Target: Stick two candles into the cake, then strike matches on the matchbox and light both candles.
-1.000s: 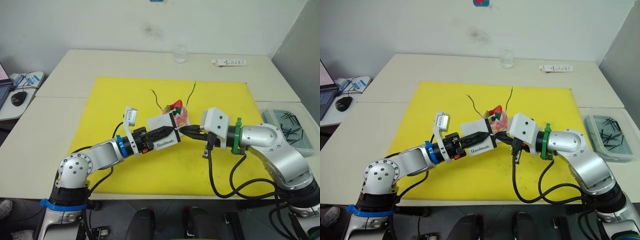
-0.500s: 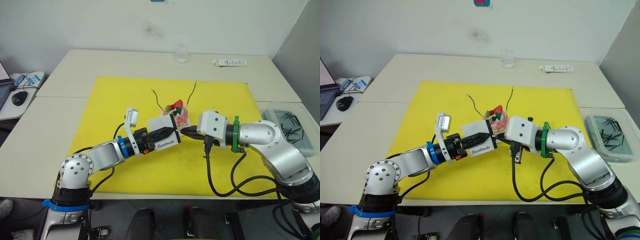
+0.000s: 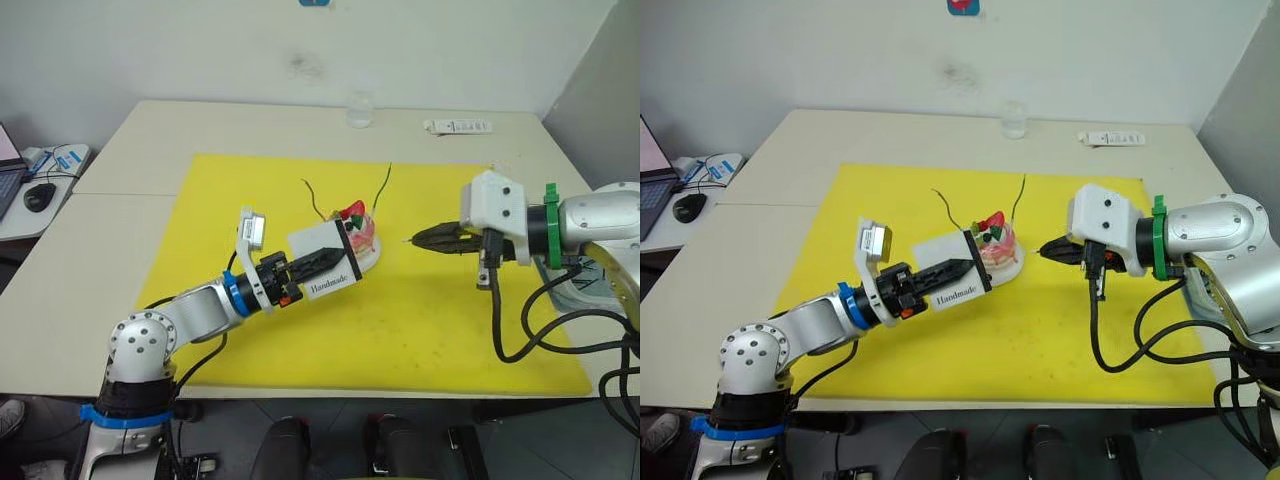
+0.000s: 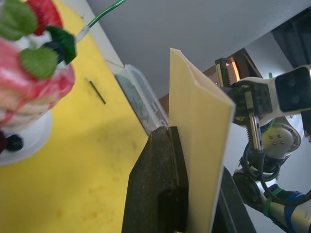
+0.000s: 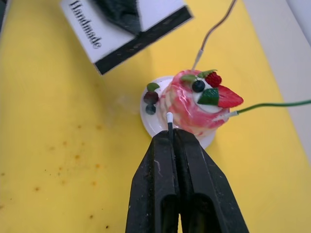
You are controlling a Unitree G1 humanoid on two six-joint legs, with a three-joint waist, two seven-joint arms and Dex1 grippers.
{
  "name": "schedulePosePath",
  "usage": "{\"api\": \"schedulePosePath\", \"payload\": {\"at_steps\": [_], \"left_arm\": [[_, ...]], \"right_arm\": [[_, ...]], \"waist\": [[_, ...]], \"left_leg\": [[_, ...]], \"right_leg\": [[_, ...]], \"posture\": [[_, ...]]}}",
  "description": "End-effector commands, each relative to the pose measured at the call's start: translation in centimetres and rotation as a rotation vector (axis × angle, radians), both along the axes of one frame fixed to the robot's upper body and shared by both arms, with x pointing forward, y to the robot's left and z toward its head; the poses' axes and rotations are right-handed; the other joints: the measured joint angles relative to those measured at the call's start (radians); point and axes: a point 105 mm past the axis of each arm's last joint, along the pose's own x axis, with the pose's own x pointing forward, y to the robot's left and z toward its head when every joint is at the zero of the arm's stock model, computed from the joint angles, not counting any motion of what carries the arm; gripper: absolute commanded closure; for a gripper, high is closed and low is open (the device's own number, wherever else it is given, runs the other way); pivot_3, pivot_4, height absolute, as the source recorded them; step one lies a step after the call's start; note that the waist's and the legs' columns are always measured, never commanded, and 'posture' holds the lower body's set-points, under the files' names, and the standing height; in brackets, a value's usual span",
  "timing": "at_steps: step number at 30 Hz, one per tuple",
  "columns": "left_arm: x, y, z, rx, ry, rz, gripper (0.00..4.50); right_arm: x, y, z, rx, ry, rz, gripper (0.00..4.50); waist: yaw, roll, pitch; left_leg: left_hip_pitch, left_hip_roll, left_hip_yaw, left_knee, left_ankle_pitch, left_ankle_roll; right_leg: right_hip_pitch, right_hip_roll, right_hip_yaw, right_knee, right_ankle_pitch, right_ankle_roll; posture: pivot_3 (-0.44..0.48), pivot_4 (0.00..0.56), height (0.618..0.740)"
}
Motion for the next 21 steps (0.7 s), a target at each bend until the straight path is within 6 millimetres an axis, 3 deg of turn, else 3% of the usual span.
{"api": "schedulePosePath", "payload": {"at_steps": [1,11,21], "left_arm": [[-0.6,0.4,1.0,-0.005,-0.052,-0.021,4.5],[-1.5,0.8,0.7,0.016,-0.048,-0.015,4.5],[-3.8,3.0,0.2,0.08,-0.015,0.001,4.5]], "right_arm": [[0.2,0.2,1.2,0.05,-0.053,-0.017,4.46],[0.8,1.2,1.4,0.108,-0.08,-0.02,4.46],[4.6,6.1,3.1,0.341,-0.192,-0.064,4.46]], "waist": [[0.0,0.0,0.0],[-0.001,0.0,0.0],[-0.007,0.0,0.0]], "left_leg": [[0.0,0.0,0.0,0.0,0.0,0.0],[0.0,-0.001,0.002,0.0,0.0,0.0],[0.0,0.0,0.003,0.0,0.0,0.0]], "right_leg": [[0.0,0.0,0.0,0.0,0.0,0.0],[0.0,-0.004,0.0,0.0,0.0,0.001],[-0.003,-0.003,0.001,0.003,0.0,0.0]], "posture": [[0.0,0.15,0.74],[0.0,0.15,0.74],[0.0,0.15,0.74]]}}
